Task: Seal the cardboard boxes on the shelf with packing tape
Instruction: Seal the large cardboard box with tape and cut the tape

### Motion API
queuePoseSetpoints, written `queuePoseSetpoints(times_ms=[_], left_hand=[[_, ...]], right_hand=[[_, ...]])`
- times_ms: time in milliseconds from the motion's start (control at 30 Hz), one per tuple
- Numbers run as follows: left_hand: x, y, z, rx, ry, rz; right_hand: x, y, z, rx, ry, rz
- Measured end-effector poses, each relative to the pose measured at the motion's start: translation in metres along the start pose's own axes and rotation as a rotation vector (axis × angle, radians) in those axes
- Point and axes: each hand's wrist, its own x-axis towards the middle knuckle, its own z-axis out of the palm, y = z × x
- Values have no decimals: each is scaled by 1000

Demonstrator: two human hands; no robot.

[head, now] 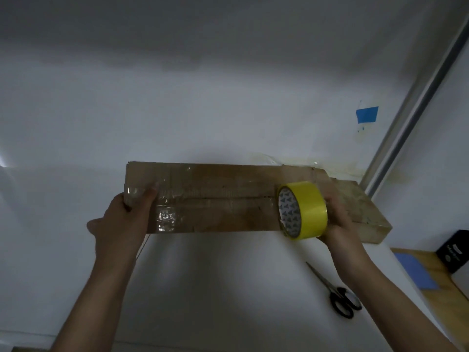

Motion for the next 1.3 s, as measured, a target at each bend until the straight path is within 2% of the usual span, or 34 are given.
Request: queuePoseSetpoints(times_ms=[167,367,633,700,733,800,833,900,967,1000,1133,1200,1300], left_hand=[[3,20,-3,119,32,84],[33,35,-17,419,1,153],[71,62,-5,619,-48,122],[73,67,1,743,22,113],[72,71,5,838,81,166],[68,82,19,922,126,416],[66,88,29,904,54,564],[61,104,53,822,-271,747],[53,119,82,836,-553,791],[50,124,97,869,-615,810],[51,133,144,942,-619,904],[58,135,152,980,-608,893],[63,136,153,988,-606,867]], right_hand=[[8,-14,0,-42,-5,77],[0,-46,3,-71,-128,-28],[34,-58,17,-183,-99,-129],[46,-53,20,-219,-80,-139],[51,-50,21,-240,-70,-152],[59,-48,24,-282,-62,-176],[63,-47,25,-295,-61,-178],[71,-47,28,-313,-50,-181],[76,-47,29,-310,-48,-194],[78,-48,30,-301,-46,-203],[90,-43,34,-331,18,-240],[104,-34,34,-451,101,-301],[116,-30,42,-623,119,-324]])
